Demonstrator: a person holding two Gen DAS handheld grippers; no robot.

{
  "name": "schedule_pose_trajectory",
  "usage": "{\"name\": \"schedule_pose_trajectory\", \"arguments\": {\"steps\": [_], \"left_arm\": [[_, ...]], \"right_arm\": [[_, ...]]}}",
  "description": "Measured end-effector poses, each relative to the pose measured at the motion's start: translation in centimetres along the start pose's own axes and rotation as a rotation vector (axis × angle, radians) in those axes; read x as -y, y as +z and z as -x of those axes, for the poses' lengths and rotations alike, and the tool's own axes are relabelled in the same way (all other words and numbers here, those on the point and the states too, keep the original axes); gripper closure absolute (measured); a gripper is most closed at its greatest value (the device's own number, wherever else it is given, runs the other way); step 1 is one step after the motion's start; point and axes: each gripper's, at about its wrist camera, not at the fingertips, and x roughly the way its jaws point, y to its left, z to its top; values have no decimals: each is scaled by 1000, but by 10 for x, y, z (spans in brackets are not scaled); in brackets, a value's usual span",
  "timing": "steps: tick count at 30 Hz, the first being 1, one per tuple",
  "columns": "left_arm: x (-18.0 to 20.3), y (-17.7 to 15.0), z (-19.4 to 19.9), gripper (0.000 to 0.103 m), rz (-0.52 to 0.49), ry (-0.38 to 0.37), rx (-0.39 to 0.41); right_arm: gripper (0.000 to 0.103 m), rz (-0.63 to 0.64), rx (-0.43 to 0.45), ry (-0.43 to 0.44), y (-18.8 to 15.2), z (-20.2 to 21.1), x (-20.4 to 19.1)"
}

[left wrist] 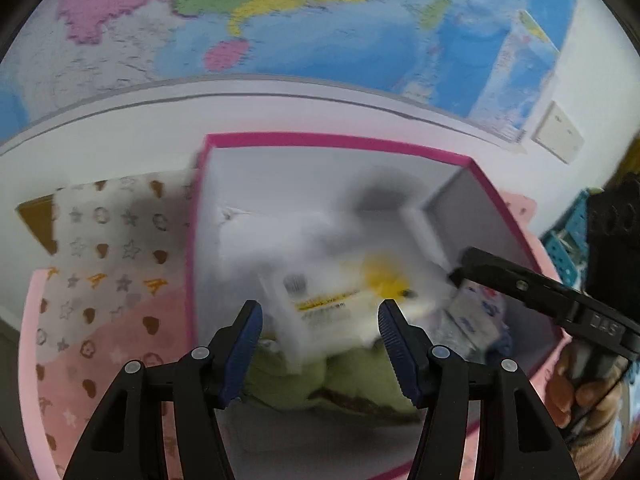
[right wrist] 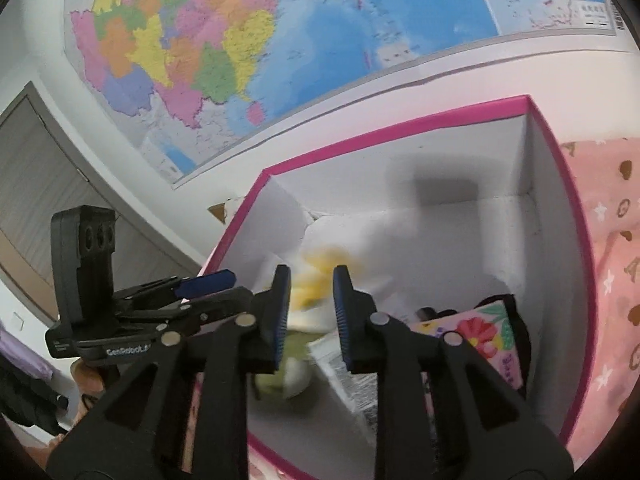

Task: Organize soft objects
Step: 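Carry the wet wipes packet into the box and release it, then move the right gripper to the clear cotton swab packet and grasp it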

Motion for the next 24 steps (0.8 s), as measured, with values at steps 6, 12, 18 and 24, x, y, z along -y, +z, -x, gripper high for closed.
{"name": "schedule_pose_trajectory", "arguments": {"steps": [6,12,18,24], "left_arm": [[-3,-23,30,42,-19,-24,90],[-10,-59,63,41,-33,-80,143],[-18,-93,75,38,-9,-132,124],[-20,-120,68,38,-3,-130,66]], "right_arm": [[76,69,-7,8,-19,21,-11],[71,116,-8,41,-41,51,-24],[61,150,-28,110,-66,76,-35],[60,142,-106,115,-98,78,-32]]}}
